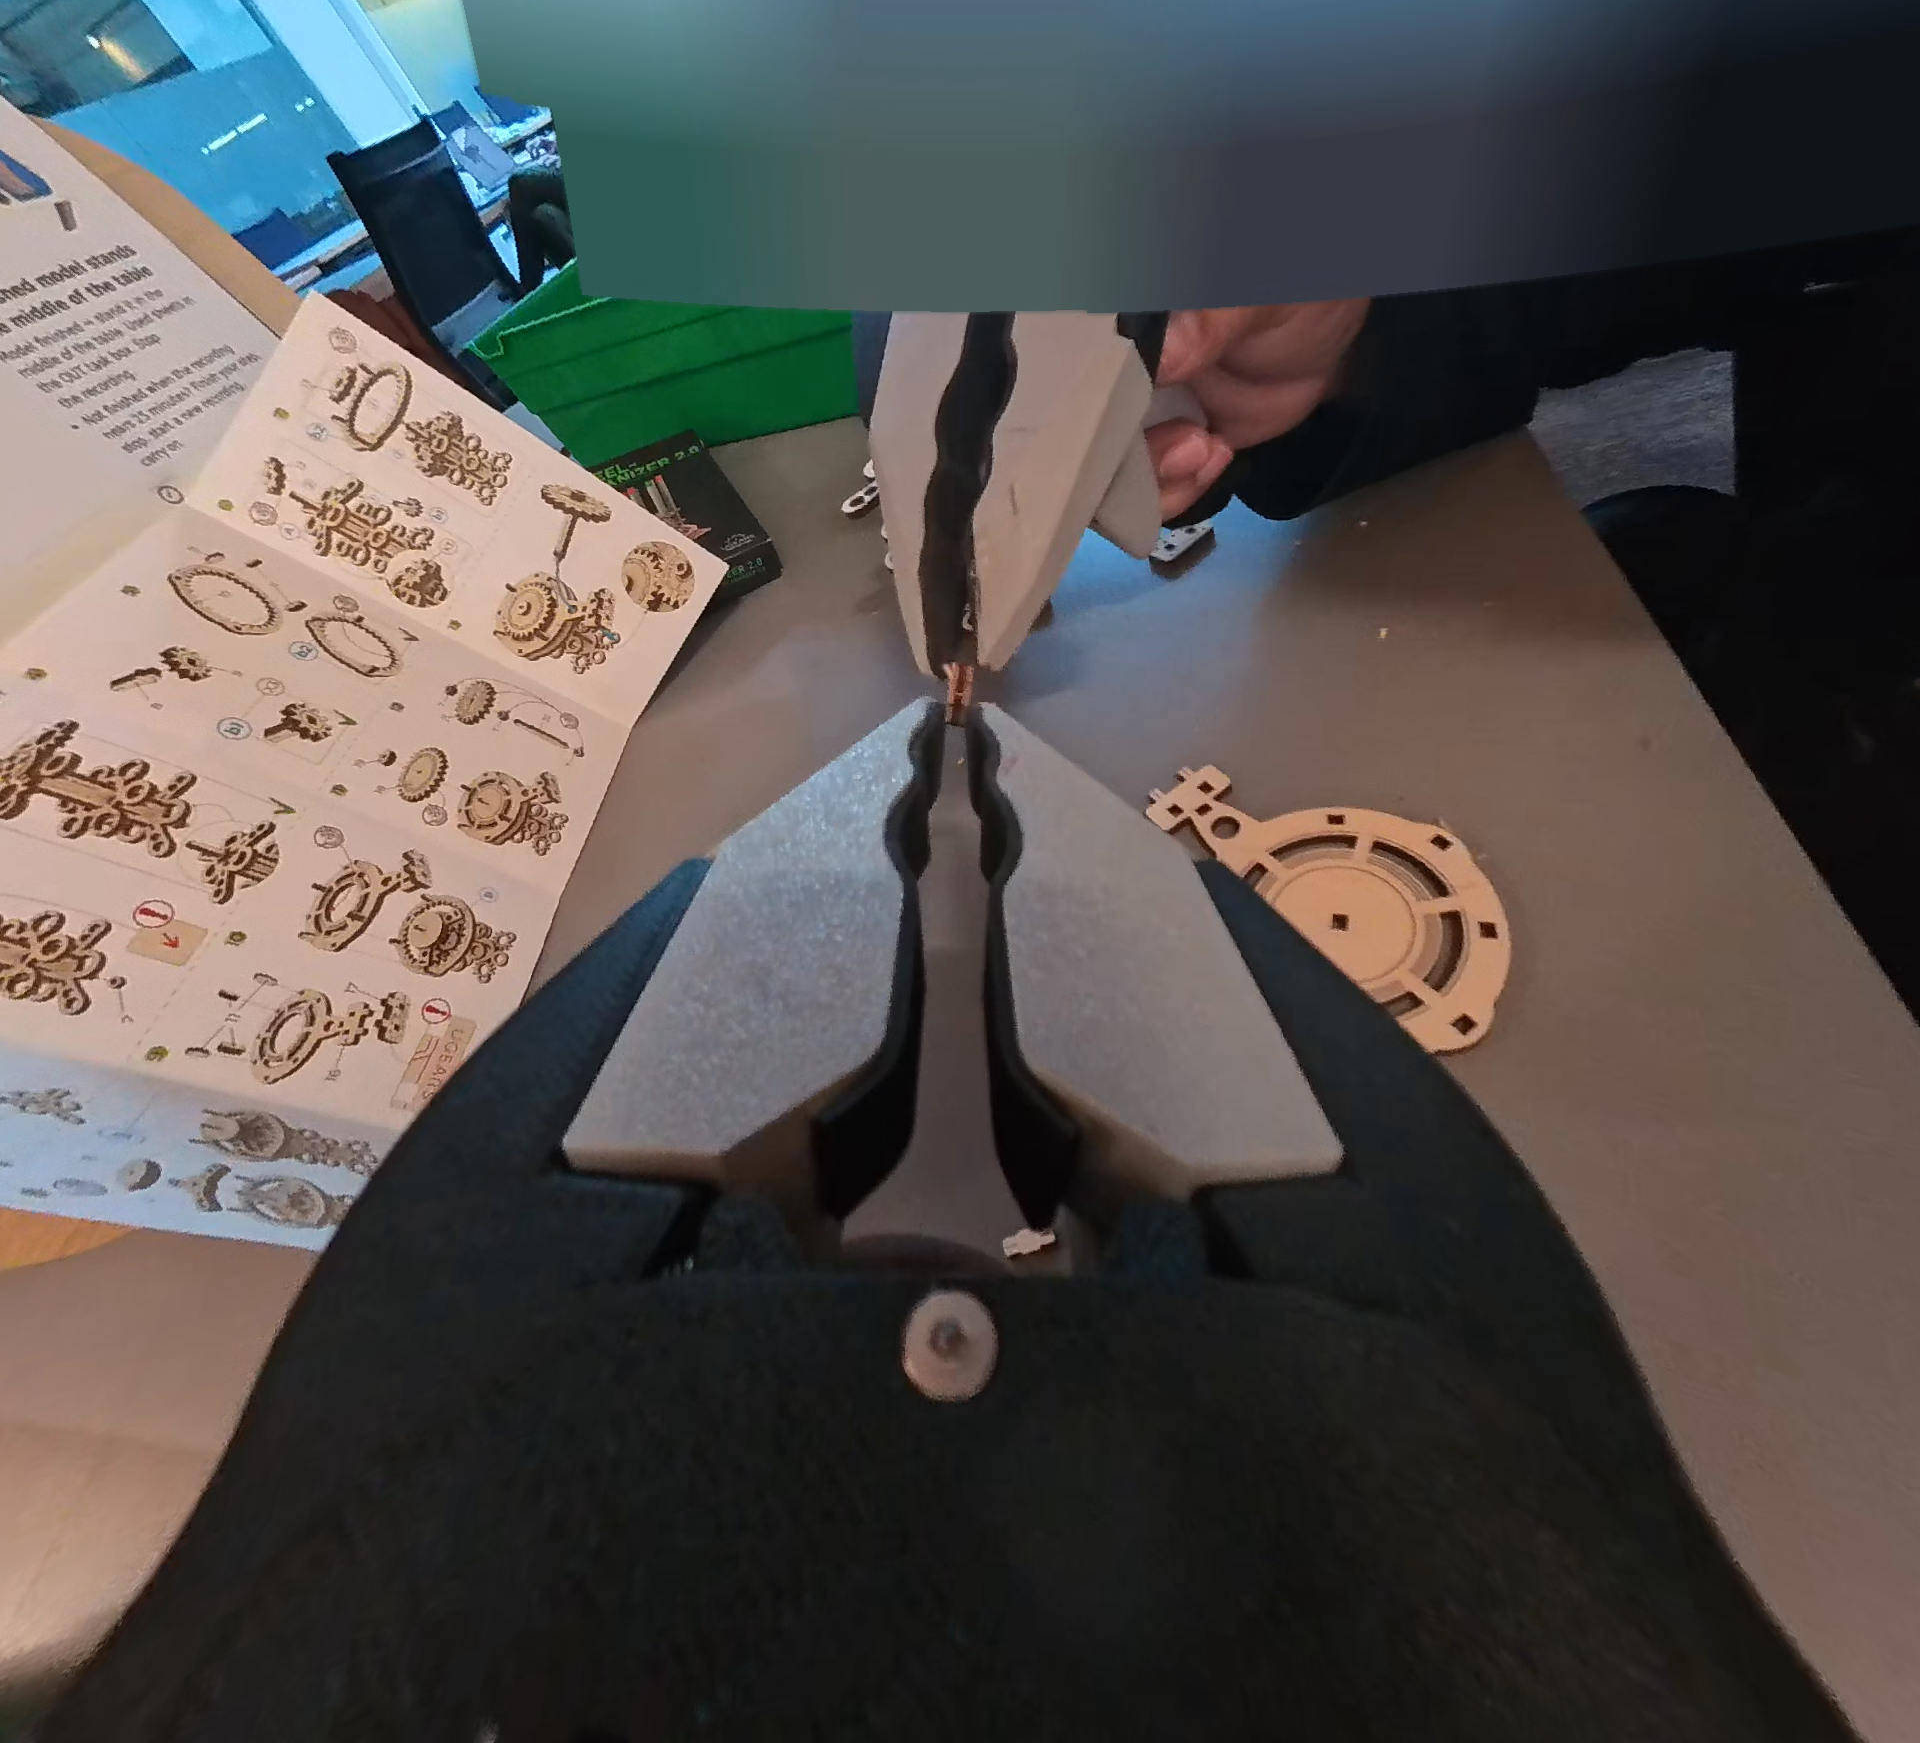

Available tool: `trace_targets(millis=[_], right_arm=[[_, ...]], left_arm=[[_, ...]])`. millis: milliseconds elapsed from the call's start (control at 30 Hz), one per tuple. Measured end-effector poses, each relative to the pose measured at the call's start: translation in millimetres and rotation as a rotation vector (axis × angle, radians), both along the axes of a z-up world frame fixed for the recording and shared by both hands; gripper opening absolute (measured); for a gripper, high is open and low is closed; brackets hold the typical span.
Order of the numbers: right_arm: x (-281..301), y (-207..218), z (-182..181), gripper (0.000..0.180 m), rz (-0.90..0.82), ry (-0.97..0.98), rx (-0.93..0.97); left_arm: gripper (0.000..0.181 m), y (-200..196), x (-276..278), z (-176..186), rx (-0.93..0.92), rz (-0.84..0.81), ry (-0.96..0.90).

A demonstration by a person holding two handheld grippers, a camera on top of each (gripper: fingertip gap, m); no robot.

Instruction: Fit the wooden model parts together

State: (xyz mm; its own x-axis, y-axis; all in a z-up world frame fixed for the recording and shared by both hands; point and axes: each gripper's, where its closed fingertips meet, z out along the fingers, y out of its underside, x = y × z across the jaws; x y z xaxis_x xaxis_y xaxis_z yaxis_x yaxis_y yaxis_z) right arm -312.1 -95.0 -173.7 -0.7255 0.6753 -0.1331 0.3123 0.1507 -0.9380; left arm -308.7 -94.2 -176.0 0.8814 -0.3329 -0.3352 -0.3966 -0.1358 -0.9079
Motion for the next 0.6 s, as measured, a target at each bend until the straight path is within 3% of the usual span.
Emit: trace_targets(millis=[600], right_arm=[[4.7,-5.1,1.8,0.001,0.033,0.05,0.039]], left_arm=[[0.0,-0.9,6.6,-0.4,-0.021,-0.031,-0.037]])
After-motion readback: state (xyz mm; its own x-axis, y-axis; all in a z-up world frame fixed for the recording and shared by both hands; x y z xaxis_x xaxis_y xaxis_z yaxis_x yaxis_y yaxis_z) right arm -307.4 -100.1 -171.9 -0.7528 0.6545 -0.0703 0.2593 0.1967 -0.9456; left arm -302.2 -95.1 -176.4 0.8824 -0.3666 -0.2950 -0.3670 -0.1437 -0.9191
